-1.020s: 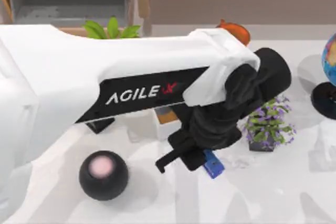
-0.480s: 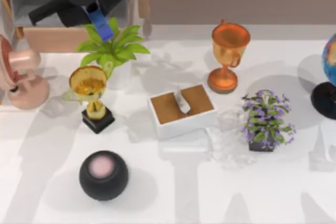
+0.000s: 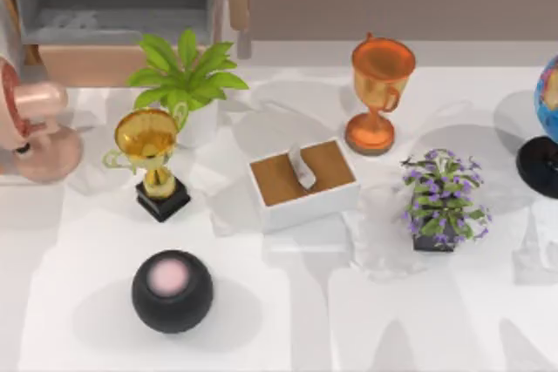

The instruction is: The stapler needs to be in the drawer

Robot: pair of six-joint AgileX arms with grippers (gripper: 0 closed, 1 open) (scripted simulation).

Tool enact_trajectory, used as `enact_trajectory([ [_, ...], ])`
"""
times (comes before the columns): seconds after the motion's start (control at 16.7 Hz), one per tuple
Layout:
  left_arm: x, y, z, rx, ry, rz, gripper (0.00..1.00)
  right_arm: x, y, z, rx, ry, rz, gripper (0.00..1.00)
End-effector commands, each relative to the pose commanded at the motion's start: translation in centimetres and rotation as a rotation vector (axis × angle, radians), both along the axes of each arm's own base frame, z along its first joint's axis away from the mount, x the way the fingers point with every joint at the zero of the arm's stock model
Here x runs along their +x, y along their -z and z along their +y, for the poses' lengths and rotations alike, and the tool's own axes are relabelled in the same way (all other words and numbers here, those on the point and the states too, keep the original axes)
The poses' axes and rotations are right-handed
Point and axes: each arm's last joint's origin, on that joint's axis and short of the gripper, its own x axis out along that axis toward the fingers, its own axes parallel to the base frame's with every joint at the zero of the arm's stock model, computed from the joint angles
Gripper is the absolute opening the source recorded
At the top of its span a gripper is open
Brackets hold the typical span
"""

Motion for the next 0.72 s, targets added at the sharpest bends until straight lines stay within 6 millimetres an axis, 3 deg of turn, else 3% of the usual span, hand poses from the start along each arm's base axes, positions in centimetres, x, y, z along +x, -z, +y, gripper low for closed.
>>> enact_trajectory([
  [0.18,1.1,4.3,5.8,0.046,0.088,0.080,0.00,0.0,0.0,0.0,0.000,0.000,0.000,1.00],
  [0.36,1.4,9.3,9.5,0.046,0.182,0.174,0.00,0.0,0.0,0.0,0.000,0.000,0.000,1.00],
  [0.54,1.1,13.0,10.6,0.015,0.264,0.267,0.00,0.0,0.0,0.0,0.000,0.000,0.000,1.00],
  [0.72,0.8,13.9,10.6,-0.001,0.289,0.302,0.00,0.0,0.0,0.0,0.000,0.000,0.000,1.00],
])
